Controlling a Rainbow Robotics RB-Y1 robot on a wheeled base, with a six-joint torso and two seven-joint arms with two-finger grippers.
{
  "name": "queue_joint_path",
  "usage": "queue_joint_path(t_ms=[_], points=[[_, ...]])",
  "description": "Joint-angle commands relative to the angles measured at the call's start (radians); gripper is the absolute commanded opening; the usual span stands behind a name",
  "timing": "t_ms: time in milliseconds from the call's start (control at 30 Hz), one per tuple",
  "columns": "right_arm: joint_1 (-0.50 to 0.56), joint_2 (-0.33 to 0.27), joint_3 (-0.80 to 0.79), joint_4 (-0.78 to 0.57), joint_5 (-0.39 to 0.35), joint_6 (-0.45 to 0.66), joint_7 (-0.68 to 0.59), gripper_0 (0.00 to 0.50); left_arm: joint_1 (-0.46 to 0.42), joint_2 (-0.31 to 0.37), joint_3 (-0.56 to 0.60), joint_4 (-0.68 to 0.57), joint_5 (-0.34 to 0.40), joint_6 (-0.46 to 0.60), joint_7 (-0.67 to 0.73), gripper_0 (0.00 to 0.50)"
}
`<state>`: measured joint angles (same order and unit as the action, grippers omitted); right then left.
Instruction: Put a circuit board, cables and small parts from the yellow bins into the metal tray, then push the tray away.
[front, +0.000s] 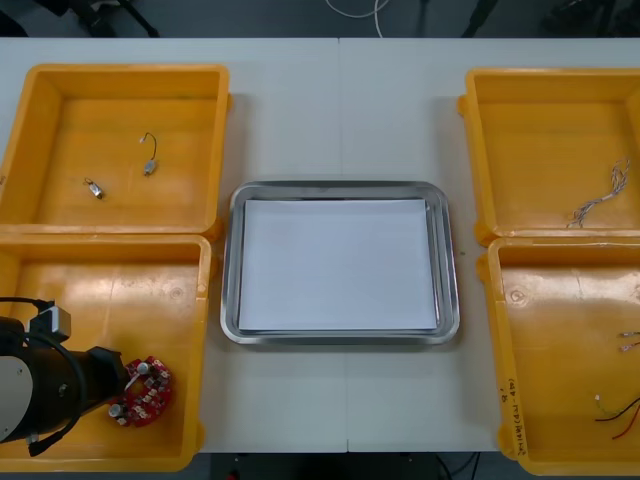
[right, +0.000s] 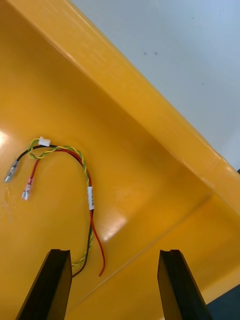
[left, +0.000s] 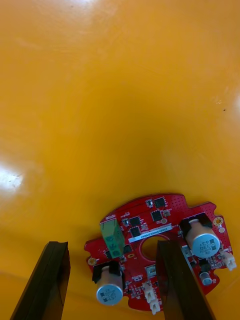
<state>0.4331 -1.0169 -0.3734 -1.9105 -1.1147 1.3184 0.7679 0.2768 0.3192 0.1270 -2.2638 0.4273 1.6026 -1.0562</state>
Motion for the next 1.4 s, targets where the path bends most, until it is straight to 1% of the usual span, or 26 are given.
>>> queue_joint_path(t_ms=[33,200,333,533,667,700,767,800,833,1233,1400], points=[[0.033,0.008,0.039,-0.022,0.015,-0.037,0.008,0.500,0.030,-0.019,-0.033,0.020,-0.012,-0.052,0.100,0.500],[0.030,0.008,0.060,-0.024,0.027,-0.068,0.034,0.500,0.031,-0.020,-0.038,0.029,-0.015,-0.061,0.097,0.500],[0.026,0.008,0.060,-0.022,0.033,-0.080,0.119,0.500,0.038,-0.019,-0.038,0.030,-0.021,-0.061,0.096,0.500],[0.026,0.008,0.068,-0.022,0.049,-0.082,0.137,0.500,0.053,-0.019,-0.038,0.030,-0.033,-0.070,0.091,0.500],[0.024,0.008,0.088,-0.022,0.064,-0.103,0.143,0.500,0.053,-0.019,-0.038,0.030,-0.033,-0.072,0.088,0.500],[0.024,0.008,0.091,-0.022,0.067,-0.107,0.143,0.500,0.053,-0.019,-0.040,0.030,-0.033,-0.073,0.088,0.451],[0.021,0.008,0.094,-0.022,0.070,-0.108,0.142,0.500,0.053,-0.019,-0.043,0.030,-0.035,-0.076,0.087,0.252],[0.018,0.008,0.099,-0.022,0.072,-0.108,0.140,0.500,0.053,-0.019,-0.044,0.030,-0.035,-0.076,0.087,0.042],[0.015,0.008,0.102,-0.022,0.072,-0.108,0.137,0.500,0.053,-0.019,-0.044,0.030,-0.036,-0.078,0.087,0.002],[-0.025,0.009,0.148,-0.022,0.090,-0.108,0.122,0.500,0.054,-0.015,-0.049,0.029,-0.033,-0.087,0.084,0.000],[-0.042,0.011,0.160,-0.022,0.099,-0.108,0.116,0.500,0.038,0.008,-0.027,0.026,-0.012,-0.055,0.077,0.000]])
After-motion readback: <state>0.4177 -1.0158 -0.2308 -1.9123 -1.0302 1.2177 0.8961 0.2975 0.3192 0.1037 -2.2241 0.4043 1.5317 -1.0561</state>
